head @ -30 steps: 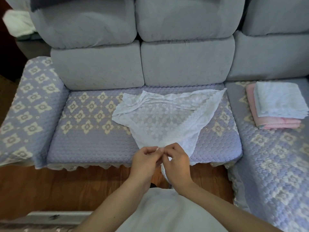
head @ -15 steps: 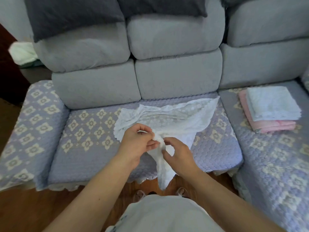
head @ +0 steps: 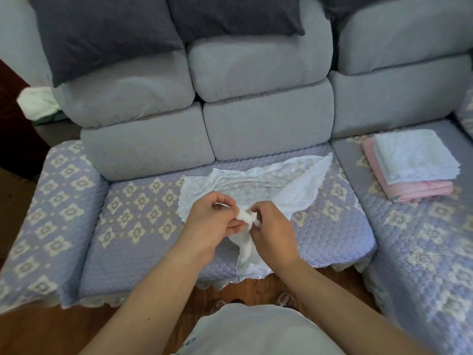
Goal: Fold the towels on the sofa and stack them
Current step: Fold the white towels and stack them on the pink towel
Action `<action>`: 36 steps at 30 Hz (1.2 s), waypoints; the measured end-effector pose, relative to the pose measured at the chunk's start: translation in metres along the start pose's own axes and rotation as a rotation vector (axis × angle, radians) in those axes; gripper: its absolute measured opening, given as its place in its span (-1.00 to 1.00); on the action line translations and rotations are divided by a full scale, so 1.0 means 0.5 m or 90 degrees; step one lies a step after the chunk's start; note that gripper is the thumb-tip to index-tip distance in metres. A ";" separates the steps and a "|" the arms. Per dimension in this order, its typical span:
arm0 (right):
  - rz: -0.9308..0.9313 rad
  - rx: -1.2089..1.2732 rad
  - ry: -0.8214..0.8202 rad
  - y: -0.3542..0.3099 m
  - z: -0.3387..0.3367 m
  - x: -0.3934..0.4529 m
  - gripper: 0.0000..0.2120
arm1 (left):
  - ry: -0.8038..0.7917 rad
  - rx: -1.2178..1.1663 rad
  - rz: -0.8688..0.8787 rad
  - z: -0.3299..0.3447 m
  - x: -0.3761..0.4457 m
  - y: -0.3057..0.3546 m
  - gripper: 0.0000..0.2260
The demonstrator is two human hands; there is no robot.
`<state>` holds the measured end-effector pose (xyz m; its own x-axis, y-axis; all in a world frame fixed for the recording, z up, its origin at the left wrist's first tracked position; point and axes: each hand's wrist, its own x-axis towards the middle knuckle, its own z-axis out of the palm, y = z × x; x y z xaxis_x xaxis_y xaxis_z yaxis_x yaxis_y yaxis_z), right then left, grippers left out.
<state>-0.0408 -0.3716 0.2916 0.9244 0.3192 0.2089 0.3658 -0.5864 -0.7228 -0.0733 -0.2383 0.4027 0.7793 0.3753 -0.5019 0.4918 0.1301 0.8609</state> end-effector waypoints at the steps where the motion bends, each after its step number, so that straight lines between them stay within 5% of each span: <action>1: -0.009 -0.046 0.023 0.001 0.000 0.007 -0.68 | 0.011 -0.017 0.003 0.004 0.000 0.003 -0.94; 6: 0.105 -0.157 0.149 0.067 -0.043 0.012 -0.55 | 0.118 -0.195 0.015 -0.013 0.021 0.021 -0.87; 16: 0.410 -0.171 0.308 0.250 -0.172 0.022 -0.60 | 0.126 -0.312 -0.012 -0.035 0.044 0.028 -0.85; 20: 0.647 0.139 0.330 0.295 -0.202 0.034 -0.59 | 0.106 -0.351 -0.030 -0.030 0.052 0.022 -0.86; 24: 0.589 0.482 0.049 0.326 -0.198 0.023 -0.71 | 0.112 -0.389 -0.047 -0.040 0.089 0.031 -0.89; 27: 0.459 0.217 -0.103 0.324 -0.198 -0.009 -0.85 | 0.138 -0.407 -0.023 -0.065 0.129 0.068 -0.88; 31: 0.224 -0.278 0.036 0.354 -0.176 -0.062 -0.58 | 0.138 -0.411 0.009 -0.077 0.145 0.106 -0.85; 34: 0.418 -0.364 0.107 0.338 -0.185 -0.063 -0.45 | 0.127 -0.416 0.027 -0.065 0.144 0.109 -0.86; 36: 0.580 -0.269 0.069 0.322 -0.199 -0.055 -0.43 | 0.135 -0.414 0.024 -0.059 0.149 0.103 -0.86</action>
<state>0.0033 -0.5488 0.2350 0.8676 -0.4397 -0.2323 -0.4962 -0.7953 -0.3483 -0.0016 -0.1764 0.4120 0.6652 0.5535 -0.5011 0.0807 0.6139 0.7852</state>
